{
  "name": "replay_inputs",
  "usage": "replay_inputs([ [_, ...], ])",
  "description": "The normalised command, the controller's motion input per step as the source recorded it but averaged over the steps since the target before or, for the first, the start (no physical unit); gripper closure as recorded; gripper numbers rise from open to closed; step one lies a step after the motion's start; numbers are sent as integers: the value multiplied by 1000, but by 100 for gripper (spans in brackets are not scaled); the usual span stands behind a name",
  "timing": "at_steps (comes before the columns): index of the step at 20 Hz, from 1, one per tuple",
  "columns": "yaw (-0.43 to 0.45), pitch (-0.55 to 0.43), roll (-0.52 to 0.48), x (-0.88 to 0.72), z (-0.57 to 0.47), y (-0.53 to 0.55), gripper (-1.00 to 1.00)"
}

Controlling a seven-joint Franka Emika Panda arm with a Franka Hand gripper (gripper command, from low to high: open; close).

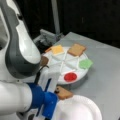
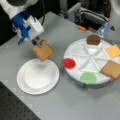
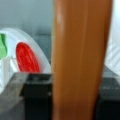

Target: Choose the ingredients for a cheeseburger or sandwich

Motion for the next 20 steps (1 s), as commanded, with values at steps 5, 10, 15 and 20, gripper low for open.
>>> replay_inputs([
  [5,301,42,-83,345,-165,-127,100],
  [10,355,17,-63,331,-218,-164,100],
  [15,425,44,-4,379,-242,-259,100],
  [20,345,52,22,435,-146,-248,100],
])
